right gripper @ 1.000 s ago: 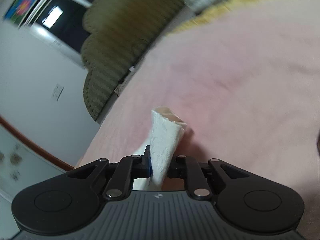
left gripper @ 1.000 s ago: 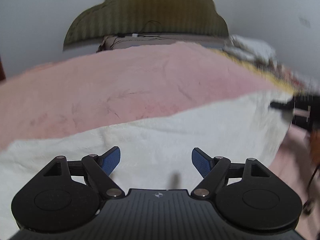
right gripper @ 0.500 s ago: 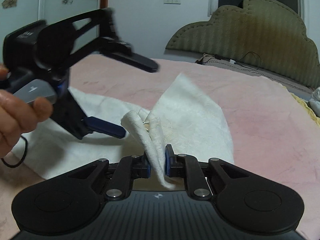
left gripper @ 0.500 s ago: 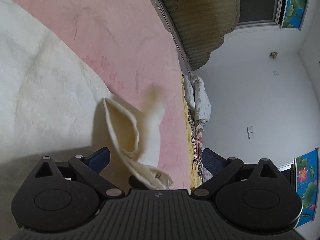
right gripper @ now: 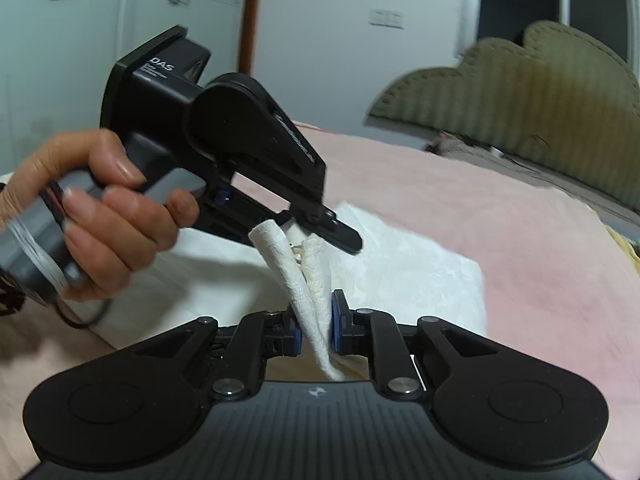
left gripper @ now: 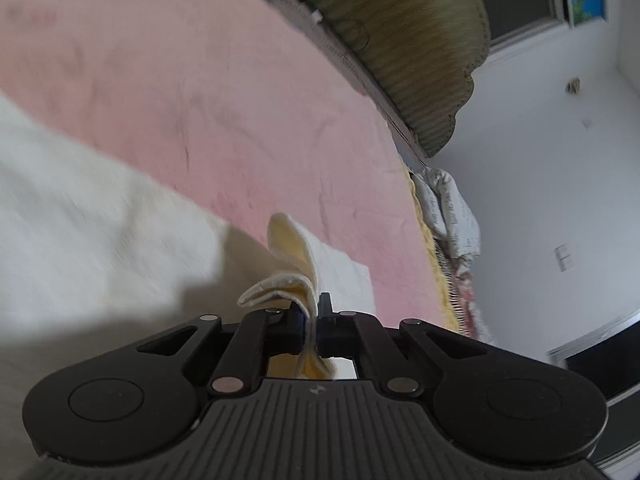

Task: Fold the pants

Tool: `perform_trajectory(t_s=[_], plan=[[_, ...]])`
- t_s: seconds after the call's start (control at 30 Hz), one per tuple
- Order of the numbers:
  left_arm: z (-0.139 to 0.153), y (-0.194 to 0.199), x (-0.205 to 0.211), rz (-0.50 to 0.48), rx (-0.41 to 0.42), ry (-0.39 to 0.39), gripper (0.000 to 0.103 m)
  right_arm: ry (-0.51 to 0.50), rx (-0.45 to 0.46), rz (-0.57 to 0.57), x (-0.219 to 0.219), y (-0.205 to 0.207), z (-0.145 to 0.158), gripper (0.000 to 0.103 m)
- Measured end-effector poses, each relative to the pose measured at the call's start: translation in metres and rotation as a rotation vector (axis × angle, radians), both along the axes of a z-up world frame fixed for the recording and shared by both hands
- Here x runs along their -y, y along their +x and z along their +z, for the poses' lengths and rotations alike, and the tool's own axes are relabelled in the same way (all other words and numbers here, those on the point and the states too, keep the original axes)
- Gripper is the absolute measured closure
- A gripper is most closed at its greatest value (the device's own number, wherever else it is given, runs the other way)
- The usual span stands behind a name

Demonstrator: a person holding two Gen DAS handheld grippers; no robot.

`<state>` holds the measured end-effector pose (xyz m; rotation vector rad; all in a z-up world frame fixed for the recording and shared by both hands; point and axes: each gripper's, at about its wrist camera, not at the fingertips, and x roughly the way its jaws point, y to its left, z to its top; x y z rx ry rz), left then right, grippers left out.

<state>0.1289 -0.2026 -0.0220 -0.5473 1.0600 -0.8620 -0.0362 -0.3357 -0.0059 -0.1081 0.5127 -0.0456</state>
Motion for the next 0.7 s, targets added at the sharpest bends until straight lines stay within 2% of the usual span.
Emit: perform_trajectory(t_s=[0.1,0.17,0.33,0.43,0.5,0.6,0.63,0.7], plan=[[0.031,-0.009,-0.019,-0.003,0.187,0.107,0.099,0.000,0.027,0.064,-0.020,0.010,0.005,0.090],[0.041,-0.014,-0.029,-0.006,0.272,0.207,0.099,0.007,0.030,0.116,-0.034,0.019,0.004,0.090],[0.015,-0.018,-0.056,0.093,0.334,0.429,0.098,0.045,-0.036,0.217,-0.064,0.043,-0.018,0.090],[0.016,-0.020,-0.074,0.131,0.355,0.418,0.098,0.022,-0.053,0.250,-0.084,0.048,-0.027,0.090],[0.019,-0.024,-0.081,0.141,0.405,0.425,0.097,-0.021,-0.041,0.265,-0.091,0.051,-0.028,0.090],[0.018,-0.031,-0.082,0.139,0.501,0.450,0.095,0.016,-0.022,0.247,-0.094,0.058,-0.031,0.088],[0.015,-0.032,-0.078,0.118,0.508,0.472,0.093,0.039,-0.037,0.237,-0.094,0.062,-0.033,0.085],[0.011,-0.030,-0.077,0.103,0.479,0.497,0.076,0.060,-0.105,0.235,-0.098,0.069,-0.036,0.073]])
